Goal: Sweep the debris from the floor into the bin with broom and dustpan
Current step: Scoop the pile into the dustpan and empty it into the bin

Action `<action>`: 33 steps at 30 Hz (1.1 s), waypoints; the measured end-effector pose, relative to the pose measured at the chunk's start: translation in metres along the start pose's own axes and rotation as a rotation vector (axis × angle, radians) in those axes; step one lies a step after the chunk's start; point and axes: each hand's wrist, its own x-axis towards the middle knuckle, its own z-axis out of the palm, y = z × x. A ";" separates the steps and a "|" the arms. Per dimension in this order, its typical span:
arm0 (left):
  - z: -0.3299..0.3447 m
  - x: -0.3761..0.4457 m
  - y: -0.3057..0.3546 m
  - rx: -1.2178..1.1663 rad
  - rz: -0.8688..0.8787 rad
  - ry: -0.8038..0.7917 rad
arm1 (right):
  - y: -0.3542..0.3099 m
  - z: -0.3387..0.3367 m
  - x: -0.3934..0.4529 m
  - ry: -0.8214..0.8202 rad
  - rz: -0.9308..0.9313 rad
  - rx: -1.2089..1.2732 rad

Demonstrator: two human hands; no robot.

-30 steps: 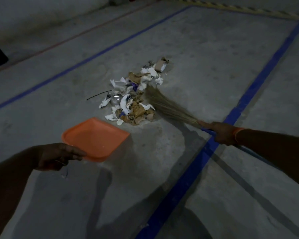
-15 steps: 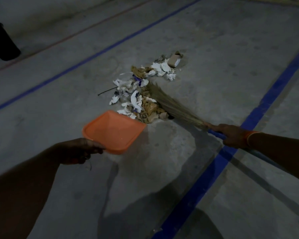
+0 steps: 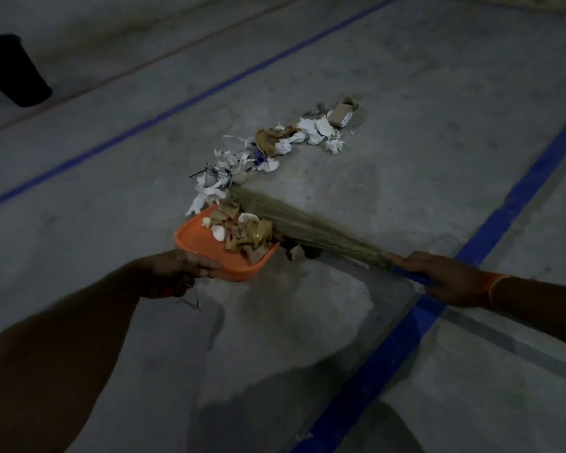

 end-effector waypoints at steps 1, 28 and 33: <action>-0.001 0.000 -0.001 -0.009 0.009 -0.007 | 0.000 0.000 -0.002 0.015 -0.020 -0.004; -0.018 -0.079 -0.093 -0.036 -0.086 0.111 | 0.021 -0.002 -0.076 0.136 0.235 0.132; 0.005 -0.082 -0.112 -0.018 -0.103 0.052 | 0.027 0.036 -0.081 0.045 0.347 0.066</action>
